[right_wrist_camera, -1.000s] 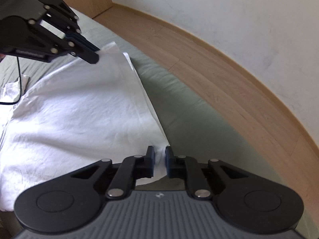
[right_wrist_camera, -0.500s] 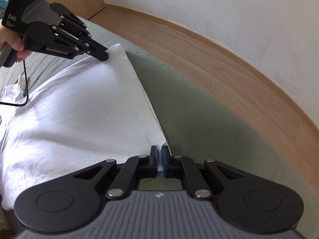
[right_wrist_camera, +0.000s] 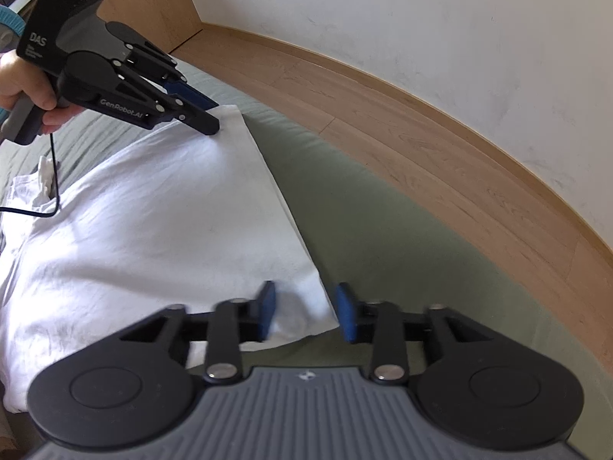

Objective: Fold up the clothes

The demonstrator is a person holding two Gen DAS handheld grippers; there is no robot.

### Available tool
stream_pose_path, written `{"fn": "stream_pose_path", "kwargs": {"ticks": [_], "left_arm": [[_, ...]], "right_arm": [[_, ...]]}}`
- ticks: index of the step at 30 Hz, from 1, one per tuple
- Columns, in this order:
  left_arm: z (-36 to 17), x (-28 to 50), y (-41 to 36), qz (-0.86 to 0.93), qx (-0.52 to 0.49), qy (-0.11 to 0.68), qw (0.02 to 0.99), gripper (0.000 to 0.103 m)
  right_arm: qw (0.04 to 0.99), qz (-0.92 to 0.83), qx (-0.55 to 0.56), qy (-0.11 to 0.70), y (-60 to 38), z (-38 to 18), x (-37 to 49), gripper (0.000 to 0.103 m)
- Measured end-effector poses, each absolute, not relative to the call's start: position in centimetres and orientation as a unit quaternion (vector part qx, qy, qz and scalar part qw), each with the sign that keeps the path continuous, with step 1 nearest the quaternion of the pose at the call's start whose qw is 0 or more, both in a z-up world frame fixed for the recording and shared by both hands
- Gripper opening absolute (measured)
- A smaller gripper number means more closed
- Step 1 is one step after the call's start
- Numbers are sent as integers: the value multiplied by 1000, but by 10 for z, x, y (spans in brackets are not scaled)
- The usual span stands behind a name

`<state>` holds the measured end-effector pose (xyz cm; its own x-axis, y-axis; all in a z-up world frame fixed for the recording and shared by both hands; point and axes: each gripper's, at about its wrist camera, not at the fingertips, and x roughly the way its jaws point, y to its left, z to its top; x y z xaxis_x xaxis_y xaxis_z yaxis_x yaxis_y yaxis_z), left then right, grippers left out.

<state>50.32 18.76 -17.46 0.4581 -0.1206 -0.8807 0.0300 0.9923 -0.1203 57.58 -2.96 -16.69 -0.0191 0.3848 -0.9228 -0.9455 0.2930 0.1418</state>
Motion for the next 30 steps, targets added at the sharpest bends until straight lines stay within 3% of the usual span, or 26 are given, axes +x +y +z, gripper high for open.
{"fn": "stream_pose_path", "kwargs": {"ticks": [2,5,12,21,26,30], "left_arm": [[-172,501,187,-40,-39,515,856,8],[-160,492,181,-53,-32,494,868,4],[-115,464,150,-164,-15,421,892,3],[-188,490,192,-67,-9,487,871,5],[-190,487,194,-60,-14,481,874,7],[-189,485,195,-62,-12,479,875,7]], "right_arm": [[640,525,-289,480,-28,-167,574,6],[642,533,-293,467,-28,-163,570,2],[643,545,-282,458,-45,-148,572,2],[647,519,-278,484,-58,-164,574,3],[658,497,-272,496,-63,-169,576,5],[681,483,-222,505,-77,-148,575,16]]}}
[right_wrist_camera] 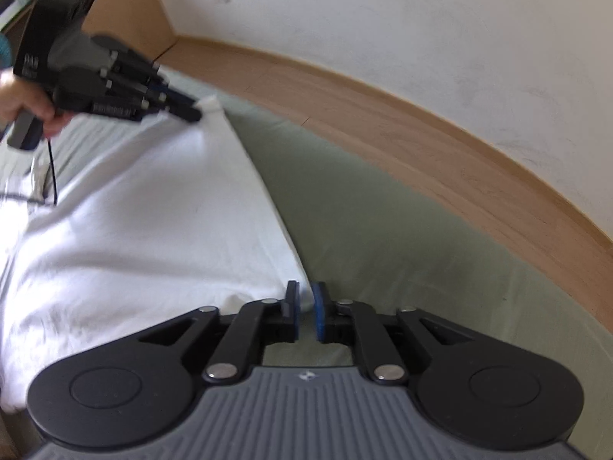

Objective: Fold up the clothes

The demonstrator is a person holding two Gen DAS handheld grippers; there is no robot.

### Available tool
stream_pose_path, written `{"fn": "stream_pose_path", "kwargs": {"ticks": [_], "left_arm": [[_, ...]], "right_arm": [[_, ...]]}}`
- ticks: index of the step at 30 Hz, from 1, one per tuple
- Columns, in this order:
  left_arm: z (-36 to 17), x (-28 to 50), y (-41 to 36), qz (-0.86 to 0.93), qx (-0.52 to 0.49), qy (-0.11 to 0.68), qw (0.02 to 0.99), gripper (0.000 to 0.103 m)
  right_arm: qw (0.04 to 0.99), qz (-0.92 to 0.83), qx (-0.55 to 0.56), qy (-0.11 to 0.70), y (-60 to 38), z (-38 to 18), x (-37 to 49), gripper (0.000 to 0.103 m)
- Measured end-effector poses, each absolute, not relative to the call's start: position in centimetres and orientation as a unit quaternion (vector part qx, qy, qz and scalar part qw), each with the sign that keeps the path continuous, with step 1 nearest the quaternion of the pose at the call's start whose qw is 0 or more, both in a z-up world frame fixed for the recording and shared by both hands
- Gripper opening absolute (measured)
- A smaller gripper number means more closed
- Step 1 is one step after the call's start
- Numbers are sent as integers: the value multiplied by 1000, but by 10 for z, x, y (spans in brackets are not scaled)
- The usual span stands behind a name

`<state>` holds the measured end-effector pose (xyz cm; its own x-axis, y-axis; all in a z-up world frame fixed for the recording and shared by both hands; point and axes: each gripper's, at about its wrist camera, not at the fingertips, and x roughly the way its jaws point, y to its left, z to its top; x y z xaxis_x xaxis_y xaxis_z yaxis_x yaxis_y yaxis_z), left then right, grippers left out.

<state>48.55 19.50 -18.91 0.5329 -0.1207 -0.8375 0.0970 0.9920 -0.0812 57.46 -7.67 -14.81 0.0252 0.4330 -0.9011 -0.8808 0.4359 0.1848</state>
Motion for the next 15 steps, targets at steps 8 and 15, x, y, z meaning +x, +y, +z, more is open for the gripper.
{"fn": "stream_pose_path", "kwargs": {"ticks": [8,15], "left_arm": [[-191,496,180,-57,-10,475,878,7],[-186,494,175,-53,-6,473,879,7]], "right_arm": [[660,441,-81,603,-97,-165,554,26],[677,358,17,642,-92,-174,546,26]]}}
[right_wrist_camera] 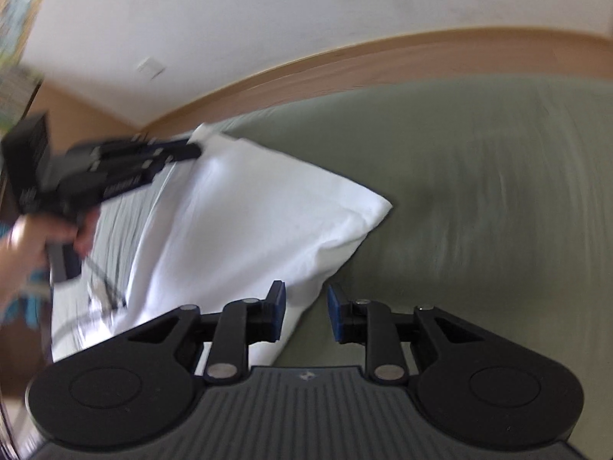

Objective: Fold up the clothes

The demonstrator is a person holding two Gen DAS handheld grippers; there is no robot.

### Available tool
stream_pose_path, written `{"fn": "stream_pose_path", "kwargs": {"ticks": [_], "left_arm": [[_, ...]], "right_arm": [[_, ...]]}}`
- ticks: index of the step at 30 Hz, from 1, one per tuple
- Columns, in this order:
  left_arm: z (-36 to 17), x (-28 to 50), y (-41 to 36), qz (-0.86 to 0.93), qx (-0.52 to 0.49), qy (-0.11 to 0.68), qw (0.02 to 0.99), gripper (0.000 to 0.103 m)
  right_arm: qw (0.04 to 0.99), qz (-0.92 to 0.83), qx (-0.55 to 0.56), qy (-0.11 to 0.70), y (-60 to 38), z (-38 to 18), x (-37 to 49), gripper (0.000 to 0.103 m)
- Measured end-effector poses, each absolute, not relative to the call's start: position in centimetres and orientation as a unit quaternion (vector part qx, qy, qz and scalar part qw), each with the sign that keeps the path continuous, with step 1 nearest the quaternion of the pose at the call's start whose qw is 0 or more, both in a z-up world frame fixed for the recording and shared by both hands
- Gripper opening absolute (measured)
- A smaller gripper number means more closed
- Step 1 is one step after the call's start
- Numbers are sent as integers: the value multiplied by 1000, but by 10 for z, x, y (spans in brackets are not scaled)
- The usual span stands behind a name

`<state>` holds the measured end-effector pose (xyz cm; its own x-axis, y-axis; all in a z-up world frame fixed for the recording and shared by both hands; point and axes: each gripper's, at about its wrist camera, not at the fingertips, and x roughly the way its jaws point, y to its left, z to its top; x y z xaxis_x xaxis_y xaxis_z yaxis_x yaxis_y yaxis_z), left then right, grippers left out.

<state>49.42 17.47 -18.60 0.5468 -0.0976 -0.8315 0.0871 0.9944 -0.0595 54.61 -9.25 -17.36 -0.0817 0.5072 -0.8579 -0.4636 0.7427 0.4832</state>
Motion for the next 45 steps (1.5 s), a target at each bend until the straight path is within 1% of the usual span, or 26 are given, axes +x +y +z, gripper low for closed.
{"fn": "stream_pose_path", "kwargs": {"ticks": [1,2,7,12,13,14,15,16,17,19,20,21,22,23,24,26,28,31,33,34,35,38,42,43,44,45], "left_arm": [[-186,495,174,-51,-4,474,879,7],[-185,495,173,-50,-2,475,878,7],[-187,499,171,-41,0,480,876,9],[-190,500,170,-33,3,482,875,10],[-190,500,170,-33,5,481,876,10],[-190,500,170,-33,7,481,876,11],[-191,500,170,-31,9,480,877,13],[-191,500,170,-29,7,480,877,14],[-191,500,171,-27,3,480,877,14],[-191,499,170,-24,0,479,878,14],[-191,499,170,-22,1,478,878,14],[-190,499,169,-22,4,477,879,14],[-191,499,168,-22,4,477,879,14],[-191,499,168,-21,5,476,879,14],[-191,499,168,-21,5,476,879,14],[-191,499,168,-18,2,473,881,14],[-193,500,167,-15,3,471,882,14],[-197,502,167,-11,5,472,882,21],[-193,502,169,-4,1,471,882,27],[-189,501,172,-1,-3,468,884,27],[-184,497,175,2,-7,462,887,27],[-165,481,182,6,-20,450,893,27],[-136,436,182,-31,-39,431,901,27],[-131,424,180,-49,-48,432,899,27],[-127,413,178,-66,-56,434,897,27],[-126,403,174,-82,-62,439,893,28]], "right_arm": [[683,341,13,646,-91,-175,544,21],[689,330,4,646,-90,-175,542,1],[713,291,-3,638,-100,-165,530,1],[719,268,-11,641,-110,-178,524,3],[724,270,-5,635,-114,-175,524,13],[735,269,12,623,-120,-168,526,31],[742,268,24,614,-123,-163,529,40],[748,264,37,608,-125,-160,534,53],[754,259,51,601,-126,-157,539,56],[766,250,79,587,-129,-151,549,56],[762,245,85,593,-126,-156,554,56],[755,239,87,604,-122,-163,558,55],[753,236,87,609,-121,-166,560,43],[746,233,82,618,-118,-173,561,10],[746,232,79,619,-117,-176,562,6],[750,227,80,616,-116,-179,564,4],[758,219,86,609,-118,-179,564,4],[765,217,76,601,-119,-182,558,5],[770,218,76,595,-122,-178,552,9],[774,214,82,590,-126,-173,550,19],[786,207,79,577,-132,-163,546,24],[802,227,42,551,-141,-135,522,24],[784,279,23,553,-143,-116,472,23],[780,292,18,553,-142,-114,459,21],[773,307,19,555,-141,-113,444,14],[769,314,20,557,-140,-114,437,12]]}}
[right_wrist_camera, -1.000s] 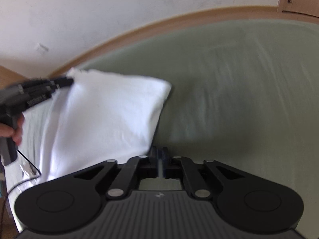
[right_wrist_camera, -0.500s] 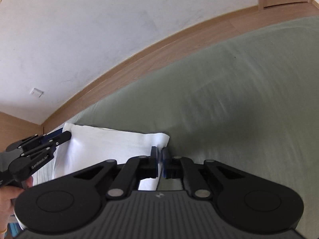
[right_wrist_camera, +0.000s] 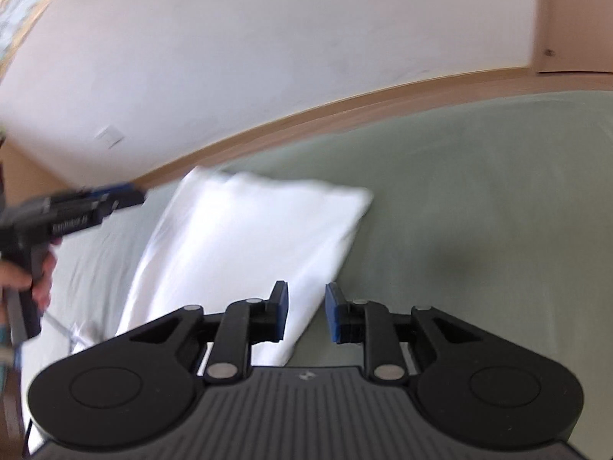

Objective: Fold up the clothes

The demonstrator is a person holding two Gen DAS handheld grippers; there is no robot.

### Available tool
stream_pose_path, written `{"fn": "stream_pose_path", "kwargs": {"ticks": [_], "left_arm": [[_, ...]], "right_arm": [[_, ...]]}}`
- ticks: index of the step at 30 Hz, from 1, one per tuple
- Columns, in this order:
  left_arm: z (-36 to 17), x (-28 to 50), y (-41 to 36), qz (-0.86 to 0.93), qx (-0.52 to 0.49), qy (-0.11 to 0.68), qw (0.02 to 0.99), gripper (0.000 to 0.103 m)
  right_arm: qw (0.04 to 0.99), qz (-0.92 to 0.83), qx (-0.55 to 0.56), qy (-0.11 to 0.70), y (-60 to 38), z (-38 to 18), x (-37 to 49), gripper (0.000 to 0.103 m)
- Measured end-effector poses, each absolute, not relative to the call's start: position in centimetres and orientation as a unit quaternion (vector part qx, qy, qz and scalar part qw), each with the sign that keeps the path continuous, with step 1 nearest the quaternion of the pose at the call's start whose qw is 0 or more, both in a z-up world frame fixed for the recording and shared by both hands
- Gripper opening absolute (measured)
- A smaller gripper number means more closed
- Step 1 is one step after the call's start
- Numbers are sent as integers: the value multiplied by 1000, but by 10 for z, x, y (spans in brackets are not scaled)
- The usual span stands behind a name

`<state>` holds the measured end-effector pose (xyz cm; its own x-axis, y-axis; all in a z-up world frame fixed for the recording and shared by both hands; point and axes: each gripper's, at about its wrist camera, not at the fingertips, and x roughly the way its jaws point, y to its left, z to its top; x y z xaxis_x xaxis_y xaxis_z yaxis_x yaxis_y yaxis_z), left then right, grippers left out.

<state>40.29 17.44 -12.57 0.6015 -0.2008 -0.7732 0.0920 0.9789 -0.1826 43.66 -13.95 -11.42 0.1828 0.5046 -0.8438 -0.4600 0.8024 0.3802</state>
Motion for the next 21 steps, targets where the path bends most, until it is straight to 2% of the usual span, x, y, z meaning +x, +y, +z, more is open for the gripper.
{"fn": "stream_pose_path", "kwargs": {"ticks": [5,9,11,15,21], "left_arm": [[-142,363,141,-114,-22,469,876,28],[-172,354,148,-49,5,484,874,27],[-186,356,161,-16,3,494,869,30],[-174,346,173,5,-43,479,877,28],[-141,305,152,-64,-51,454,887,28]], "right_arm": [[747,343,-3,570,-120,-134,394,12],[766,301,-48,566,-115,-153,381,12],[772,279,-25,571,-131,-162,381,12],[788,255,16,560,-155,-151,366,12],[782,286,56,551,-164,-135,339,14]]}}
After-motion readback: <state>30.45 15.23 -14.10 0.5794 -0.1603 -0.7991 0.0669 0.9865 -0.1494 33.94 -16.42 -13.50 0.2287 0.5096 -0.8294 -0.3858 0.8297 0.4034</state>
